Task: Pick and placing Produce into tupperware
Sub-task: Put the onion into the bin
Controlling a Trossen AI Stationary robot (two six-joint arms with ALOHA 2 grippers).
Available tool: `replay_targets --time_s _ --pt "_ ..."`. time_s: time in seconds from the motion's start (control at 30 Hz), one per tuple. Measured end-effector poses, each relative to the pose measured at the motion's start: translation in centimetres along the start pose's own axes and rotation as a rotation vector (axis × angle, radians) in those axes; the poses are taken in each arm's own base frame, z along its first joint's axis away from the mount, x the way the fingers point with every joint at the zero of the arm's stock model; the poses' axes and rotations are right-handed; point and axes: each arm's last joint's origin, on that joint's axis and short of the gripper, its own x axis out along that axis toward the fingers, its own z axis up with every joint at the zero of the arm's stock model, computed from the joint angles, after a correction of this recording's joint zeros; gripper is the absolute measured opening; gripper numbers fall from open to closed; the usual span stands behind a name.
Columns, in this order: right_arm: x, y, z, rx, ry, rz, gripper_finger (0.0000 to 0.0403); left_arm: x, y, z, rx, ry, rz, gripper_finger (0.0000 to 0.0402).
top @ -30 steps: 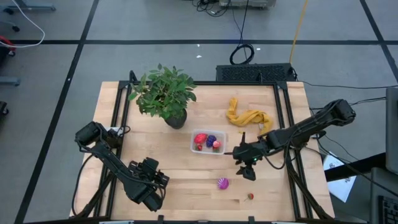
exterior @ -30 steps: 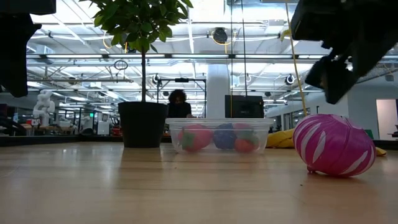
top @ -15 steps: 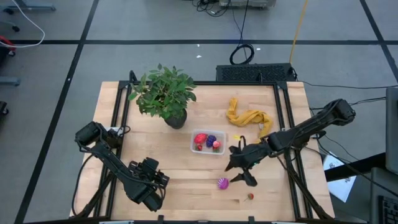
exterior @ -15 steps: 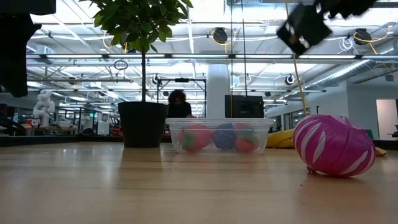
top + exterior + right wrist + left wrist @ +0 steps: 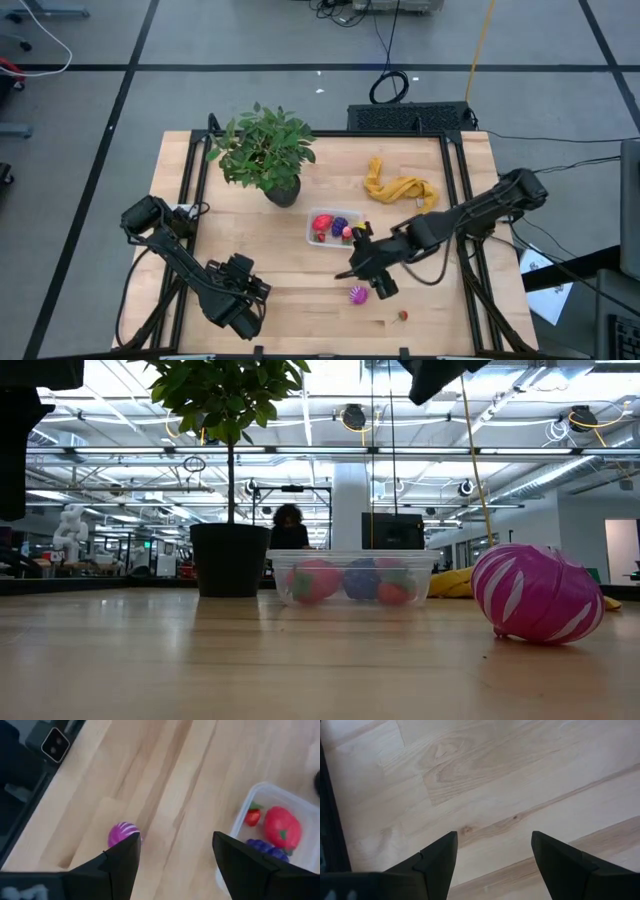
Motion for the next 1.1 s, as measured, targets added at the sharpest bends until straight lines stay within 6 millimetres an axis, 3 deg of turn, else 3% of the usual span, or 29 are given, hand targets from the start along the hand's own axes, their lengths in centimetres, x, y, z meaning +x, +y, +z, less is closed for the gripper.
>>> replay_targets --time_s 0.1,0.3,0.5,1.1 --pt "0.9 0.1 0.5 0.031 0.073 0.003 0.0238 0.0 0.0 -0.1 0.002 0.002 0.0 0.0257" --pt "4.5 1.3 -0.7 0.141 0.26 -0.002 0.0238 0.0 0.0 -0.1 0.011 0.001 0.001 0.0257" --pt "7.3 2.9 -1.3 0.101 0.339 0.005 0.0238 0.0 0.1 0.0 0.024 0.0 0.004 0.0257" --pt "7.6 3.3 -1.0 0.119 0.31 0.043 0.0238 0.0 0.1 0.0 0.032 -0.003 0.002 0.0257"
